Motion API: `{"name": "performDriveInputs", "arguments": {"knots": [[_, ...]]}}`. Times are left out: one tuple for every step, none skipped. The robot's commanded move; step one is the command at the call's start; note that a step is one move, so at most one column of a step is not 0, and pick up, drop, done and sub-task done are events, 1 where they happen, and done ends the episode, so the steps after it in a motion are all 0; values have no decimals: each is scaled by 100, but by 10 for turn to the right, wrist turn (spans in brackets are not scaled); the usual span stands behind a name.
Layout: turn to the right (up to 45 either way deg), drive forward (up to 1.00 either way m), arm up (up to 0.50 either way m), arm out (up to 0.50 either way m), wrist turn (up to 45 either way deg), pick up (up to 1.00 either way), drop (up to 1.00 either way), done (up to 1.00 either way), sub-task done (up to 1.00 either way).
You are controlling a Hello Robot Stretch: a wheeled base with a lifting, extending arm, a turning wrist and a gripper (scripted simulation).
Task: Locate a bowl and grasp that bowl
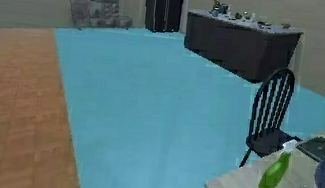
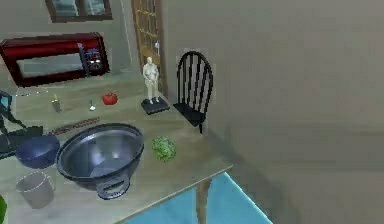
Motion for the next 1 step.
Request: {"name": "performDriveInputs", "arguments": {"knots": [[-450, 0, 0, 0, 0, 0, 0, 0, 0]]}}
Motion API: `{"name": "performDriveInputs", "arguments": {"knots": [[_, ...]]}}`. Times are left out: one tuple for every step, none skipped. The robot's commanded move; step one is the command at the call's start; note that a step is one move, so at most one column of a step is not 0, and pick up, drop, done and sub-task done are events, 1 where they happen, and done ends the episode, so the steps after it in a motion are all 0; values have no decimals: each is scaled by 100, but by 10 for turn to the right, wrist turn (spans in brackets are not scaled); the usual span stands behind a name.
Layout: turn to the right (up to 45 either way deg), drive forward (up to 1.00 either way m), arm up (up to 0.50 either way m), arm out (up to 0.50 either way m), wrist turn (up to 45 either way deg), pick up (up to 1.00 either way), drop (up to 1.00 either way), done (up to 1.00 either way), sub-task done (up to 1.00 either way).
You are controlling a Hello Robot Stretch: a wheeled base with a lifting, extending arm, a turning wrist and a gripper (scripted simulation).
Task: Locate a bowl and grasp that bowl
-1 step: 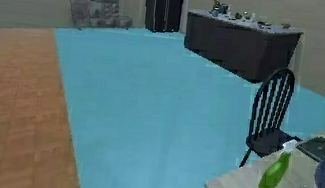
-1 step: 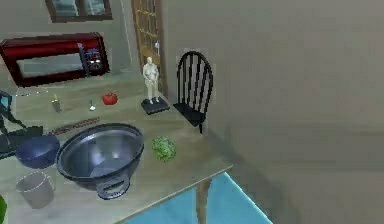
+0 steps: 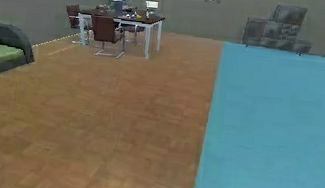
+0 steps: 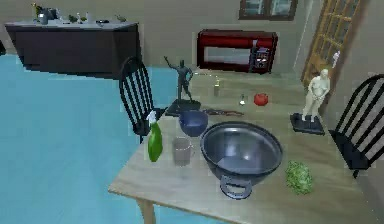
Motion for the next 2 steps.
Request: {"name": "performDriveInputs", "arguments": {"knots": [[-450, 0, 0, 0, 0, 0, 0, 0, 0], [-150, 0, 0, 0, 0, 0, 0, 0, 0]]}}
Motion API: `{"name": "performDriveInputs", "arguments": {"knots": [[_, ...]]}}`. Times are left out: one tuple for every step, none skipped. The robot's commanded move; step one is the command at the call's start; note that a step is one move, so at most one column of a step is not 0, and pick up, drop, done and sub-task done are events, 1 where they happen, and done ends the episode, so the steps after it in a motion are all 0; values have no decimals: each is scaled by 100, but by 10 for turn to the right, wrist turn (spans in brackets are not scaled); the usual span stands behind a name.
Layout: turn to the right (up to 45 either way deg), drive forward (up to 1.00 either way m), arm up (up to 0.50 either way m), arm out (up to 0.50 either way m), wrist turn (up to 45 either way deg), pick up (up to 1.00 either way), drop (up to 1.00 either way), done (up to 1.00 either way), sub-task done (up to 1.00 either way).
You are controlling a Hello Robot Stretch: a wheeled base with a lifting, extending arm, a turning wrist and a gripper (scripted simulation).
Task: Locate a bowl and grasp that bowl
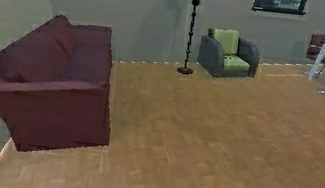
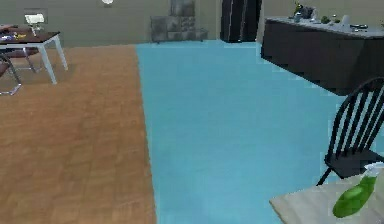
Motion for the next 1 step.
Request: {"name": "performDriveInputs", "arguments": {"knots": [[0, 30, 0, 0, 0, 0, 0, 0, 0]]}}
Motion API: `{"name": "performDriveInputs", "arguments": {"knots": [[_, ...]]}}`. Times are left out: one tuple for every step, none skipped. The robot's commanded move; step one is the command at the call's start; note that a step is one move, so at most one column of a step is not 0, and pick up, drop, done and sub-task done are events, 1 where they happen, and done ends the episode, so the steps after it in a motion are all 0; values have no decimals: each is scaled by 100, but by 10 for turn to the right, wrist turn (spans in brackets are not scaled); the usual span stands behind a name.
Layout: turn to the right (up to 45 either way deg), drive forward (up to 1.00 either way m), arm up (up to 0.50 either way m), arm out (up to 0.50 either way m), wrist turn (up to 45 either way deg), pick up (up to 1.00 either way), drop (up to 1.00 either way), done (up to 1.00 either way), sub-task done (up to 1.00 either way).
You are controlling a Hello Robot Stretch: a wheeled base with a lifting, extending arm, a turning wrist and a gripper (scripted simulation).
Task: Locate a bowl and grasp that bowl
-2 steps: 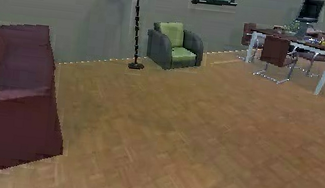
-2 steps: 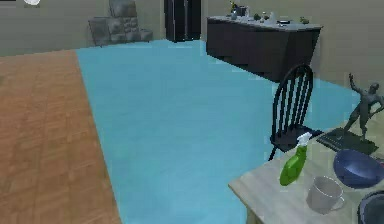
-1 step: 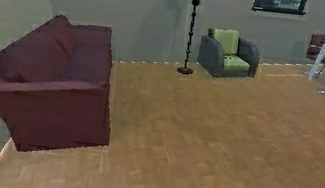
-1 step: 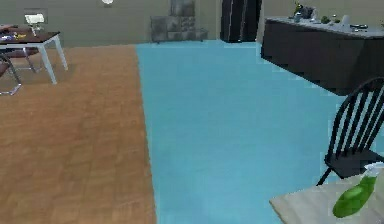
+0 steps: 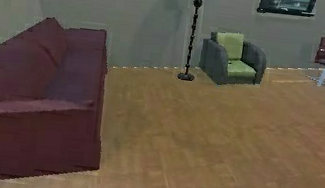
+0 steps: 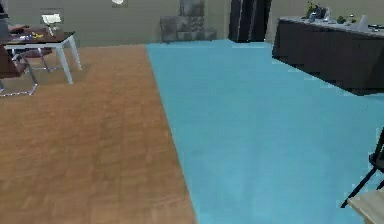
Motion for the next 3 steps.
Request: {"name": "performDriveInputs", "arguments": {"knots": [[450, 0, 0, 0, 0, 0, 0, 0, 0], [210, 0, 0, 0, 0, 0, 0, 0, 0], [450, 0, 0, 0, 0, 0, 0, 0, 0]]}}
